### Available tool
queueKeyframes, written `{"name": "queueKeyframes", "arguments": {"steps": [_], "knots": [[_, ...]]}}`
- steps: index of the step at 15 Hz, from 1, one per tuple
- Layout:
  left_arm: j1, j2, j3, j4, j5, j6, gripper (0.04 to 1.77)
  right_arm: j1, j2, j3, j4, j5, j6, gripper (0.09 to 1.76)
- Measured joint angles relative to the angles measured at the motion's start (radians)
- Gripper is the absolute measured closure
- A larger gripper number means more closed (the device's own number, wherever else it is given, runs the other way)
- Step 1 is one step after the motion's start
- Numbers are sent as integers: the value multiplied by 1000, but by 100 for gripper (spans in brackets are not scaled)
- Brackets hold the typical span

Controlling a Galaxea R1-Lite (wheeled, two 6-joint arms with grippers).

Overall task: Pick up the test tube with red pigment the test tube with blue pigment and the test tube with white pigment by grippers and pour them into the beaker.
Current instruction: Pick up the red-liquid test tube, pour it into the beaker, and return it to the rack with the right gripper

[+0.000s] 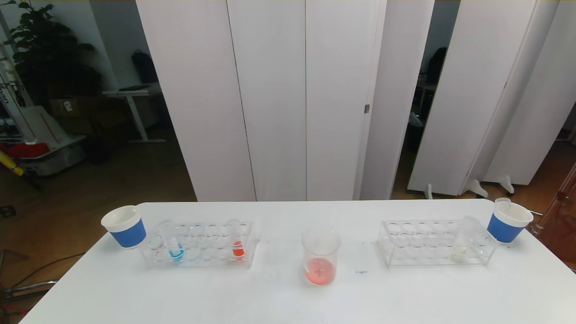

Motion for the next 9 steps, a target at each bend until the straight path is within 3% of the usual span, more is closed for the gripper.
{"name": "queueKeyframes", "arguments": {"steps": [5,9], "knots": [[-43,213,-180,-17,21,-18,6,0,0,0,0,0,0,10],[-54,436,-257,-179,50,-60,6,0,0,0,0,0,0,10]]}}
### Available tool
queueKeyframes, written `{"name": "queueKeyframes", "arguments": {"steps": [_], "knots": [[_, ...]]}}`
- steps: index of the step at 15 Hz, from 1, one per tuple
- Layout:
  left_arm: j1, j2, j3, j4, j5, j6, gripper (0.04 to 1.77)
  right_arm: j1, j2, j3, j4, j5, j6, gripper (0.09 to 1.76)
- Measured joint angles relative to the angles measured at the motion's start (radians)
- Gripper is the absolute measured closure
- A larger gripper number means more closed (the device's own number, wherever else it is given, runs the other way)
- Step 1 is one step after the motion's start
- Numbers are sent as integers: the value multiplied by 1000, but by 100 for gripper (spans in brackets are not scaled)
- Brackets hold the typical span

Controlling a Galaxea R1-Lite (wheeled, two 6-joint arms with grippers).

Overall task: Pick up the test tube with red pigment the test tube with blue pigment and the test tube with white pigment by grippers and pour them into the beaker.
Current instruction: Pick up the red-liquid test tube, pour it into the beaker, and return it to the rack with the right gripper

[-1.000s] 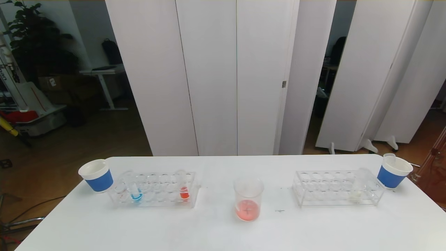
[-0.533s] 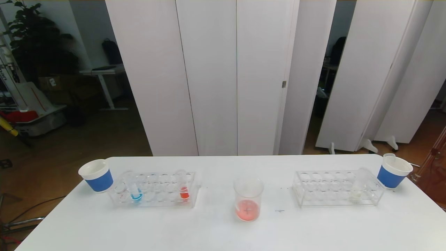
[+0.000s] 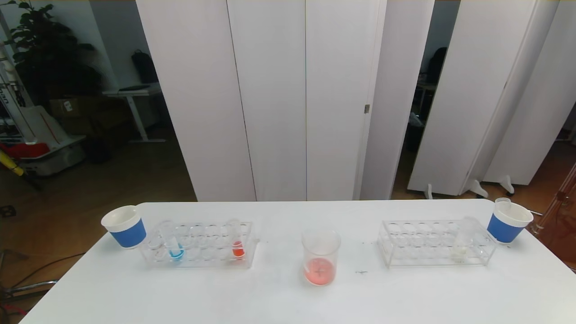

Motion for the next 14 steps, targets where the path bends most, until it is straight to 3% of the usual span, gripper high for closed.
{"name": "queueKeyframes", "arguments": {"steps": [2,7,14], "knots": [[2,107,-8,-98,22,-7,6,0,0,0,0,0,0,10],[3,286,43,-174,19,-40,6,0,0,0,0,0,0,10],[-11,458,226,-350,-14,-51,6,0,0,0,0,0,0,10]]}}
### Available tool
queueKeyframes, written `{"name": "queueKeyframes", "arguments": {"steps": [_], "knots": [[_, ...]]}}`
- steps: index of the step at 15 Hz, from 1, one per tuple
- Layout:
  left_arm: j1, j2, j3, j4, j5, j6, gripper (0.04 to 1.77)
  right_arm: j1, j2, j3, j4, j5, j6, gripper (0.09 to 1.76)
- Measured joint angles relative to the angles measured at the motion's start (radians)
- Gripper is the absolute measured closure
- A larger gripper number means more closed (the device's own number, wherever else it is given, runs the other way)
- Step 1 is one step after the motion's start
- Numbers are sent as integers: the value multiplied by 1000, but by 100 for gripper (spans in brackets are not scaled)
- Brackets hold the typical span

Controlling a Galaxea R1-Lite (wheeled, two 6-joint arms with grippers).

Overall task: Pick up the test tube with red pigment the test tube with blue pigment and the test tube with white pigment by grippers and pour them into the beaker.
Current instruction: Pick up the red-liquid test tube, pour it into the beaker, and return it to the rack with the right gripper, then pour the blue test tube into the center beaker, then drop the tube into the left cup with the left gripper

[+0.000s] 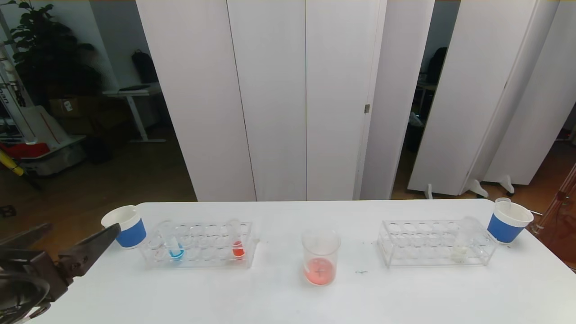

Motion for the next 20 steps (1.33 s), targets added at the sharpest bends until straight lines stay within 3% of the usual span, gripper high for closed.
{"name": "queueKeyframes", "arguments": {"steps": [6,12,20], "knots": [[-61,54,106,-18,-44,-27,6,0,0,0,0,0,0,10],[-59,246,119,-251,-40,-65,6,0,0,0,0,0,0,10],[9,558,106,-502,-37,-68,6,0,0,0,0,0,0,10]]}}
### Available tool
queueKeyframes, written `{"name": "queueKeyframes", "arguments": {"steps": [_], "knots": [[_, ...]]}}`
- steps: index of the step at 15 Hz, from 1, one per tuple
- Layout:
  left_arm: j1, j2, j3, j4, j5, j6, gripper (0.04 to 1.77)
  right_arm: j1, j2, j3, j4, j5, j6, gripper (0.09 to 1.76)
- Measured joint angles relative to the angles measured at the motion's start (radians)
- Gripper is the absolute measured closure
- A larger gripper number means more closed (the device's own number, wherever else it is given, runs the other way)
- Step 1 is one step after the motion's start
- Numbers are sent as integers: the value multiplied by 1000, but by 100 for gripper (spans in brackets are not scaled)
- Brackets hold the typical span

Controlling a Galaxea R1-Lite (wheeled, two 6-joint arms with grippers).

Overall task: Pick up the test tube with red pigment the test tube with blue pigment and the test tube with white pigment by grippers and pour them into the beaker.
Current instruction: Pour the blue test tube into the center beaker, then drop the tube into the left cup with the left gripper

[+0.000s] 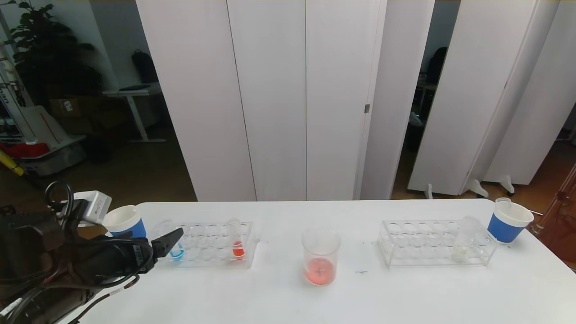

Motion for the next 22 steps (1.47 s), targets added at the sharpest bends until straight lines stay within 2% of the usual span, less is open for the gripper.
{"name": "queueKeyframes", "arguments": {"steps": [5,9,11,13,18,22], "knots": [[49,133,-43,-19,0,-21,6,0,0,0,0,0,0,10],[69,238,-48,-157,16,-22,6,0,0,0,0,0,0,10],[82,284,-48,-185,22,-22,6,0,0,0,0,1,0,10],[85,313,-55,-193,23,-20,6,0,0,0,0,0,0,10],[82,377,-52,-289,34,-18,6,0,0,0,0,0,0,10],[79,435,-46,-384,64,-20,6,0,0,0,0,1,0,10]]}}
